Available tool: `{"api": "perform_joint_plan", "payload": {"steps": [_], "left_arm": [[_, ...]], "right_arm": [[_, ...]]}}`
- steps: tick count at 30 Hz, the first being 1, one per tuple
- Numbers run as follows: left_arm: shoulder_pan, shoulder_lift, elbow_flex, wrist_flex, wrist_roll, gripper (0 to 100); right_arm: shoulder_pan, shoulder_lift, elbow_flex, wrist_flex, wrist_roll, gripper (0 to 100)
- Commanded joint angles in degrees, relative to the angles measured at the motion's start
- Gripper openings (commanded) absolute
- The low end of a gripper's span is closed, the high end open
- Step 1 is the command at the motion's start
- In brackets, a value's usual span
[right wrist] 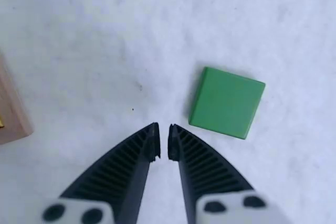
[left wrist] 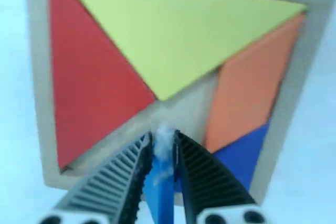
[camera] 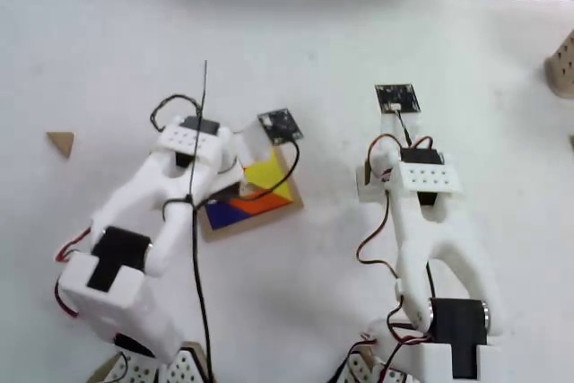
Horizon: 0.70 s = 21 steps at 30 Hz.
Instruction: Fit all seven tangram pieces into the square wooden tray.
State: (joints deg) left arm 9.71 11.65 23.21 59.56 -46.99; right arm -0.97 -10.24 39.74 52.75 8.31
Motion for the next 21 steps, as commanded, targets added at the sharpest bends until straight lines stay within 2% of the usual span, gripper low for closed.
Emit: {"api": "perform_joint_plan", "payload": {"steps": [1,7,11,13,16,21], "left_arm": [[2.33,-9.71,6.59,-2.46,-3.78,6],[3.47,-26.07,21.54,-13.19,-3.25,6],[4.35,-31.43,26.81,-14.51,-3.43,6],[6.02,-31.16,28.75,-13.89,-6.24,6],[7.78,-30.73,30.15,-11.43,-9.67,13],[7.43,-30.73,30.33,-10.9,-9.58,27]], "right_arm": [[-0.66,-2.42,-0.35,-0.57,0.97,3.9],[-0.66,-2.33,-0.35,-0.57,0.97,3.8],[-0.66,-2.33,-0.35,-0.66,0.97,3.8],[-0.66,-2.33,-0.35,-0.66,0.97,3.8],[-0.66,-2.33,-0.26,-0.66,0.97,3.8],[-0.57,-2.33,-0.26,-0.66,0.97,3.8]]}}
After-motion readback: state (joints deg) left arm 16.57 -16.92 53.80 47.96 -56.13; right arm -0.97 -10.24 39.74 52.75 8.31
